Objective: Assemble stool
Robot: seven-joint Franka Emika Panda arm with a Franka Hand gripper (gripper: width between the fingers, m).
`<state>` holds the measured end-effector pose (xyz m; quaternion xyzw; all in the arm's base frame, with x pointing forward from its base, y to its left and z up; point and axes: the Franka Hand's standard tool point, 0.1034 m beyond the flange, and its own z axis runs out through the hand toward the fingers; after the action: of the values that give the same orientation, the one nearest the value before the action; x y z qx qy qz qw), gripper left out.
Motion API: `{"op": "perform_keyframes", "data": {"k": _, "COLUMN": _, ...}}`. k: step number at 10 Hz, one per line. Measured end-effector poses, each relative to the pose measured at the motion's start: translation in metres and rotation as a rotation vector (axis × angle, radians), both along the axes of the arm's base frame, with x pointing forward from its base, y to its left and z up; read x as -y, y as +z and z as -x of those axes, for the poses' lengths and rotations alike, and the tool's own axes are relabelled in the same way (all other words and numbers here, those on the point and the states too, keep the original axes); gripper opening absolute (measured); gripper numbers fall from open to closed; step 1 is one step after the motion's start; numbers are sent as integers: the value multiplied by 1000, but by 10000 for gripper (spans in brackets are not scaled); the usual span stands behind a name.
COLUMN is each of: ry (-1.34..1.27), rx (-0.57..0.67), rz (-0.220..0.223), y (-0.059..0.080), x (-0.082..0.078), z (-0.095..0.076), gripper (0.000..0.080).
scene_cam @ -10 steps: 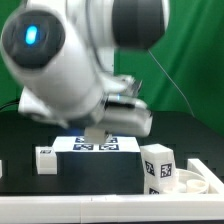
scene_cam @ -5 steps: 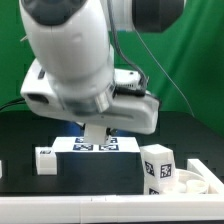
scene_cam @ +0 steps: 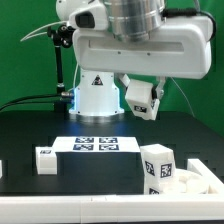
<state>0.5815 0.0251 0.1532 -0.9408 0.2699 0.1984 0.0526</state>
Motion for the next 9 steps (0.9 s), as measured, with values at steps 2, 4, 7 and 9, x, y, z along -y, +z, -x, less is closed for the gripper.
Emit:
{"op": "perform_keyframes", "data": {"k": 2, "ry": 8, "rx": 129, "rz": 45, "y": 1, "x": -6, "z": -12, "gripper": 325}}
{"op": "perform_keyframes", "data": {"k": 4, "ry": -12, "rx": 260, "rz": 77, "y": 2, "x": -16, "z": -23, "gripper": 325}}
{"op": "perform_keyframes", "data": {"k": 7, "ry": -125, "rx": 550, "rz": 138, "y": 13, "x": -69, "z": -56, "gripper": 325}}
{"op": "perform_keyframes", "data": {"k": 9, "ry": -154, "rx": 627, "rz": 164, "y": 12, "x": -93, "z": -60, "gripper": 325}}
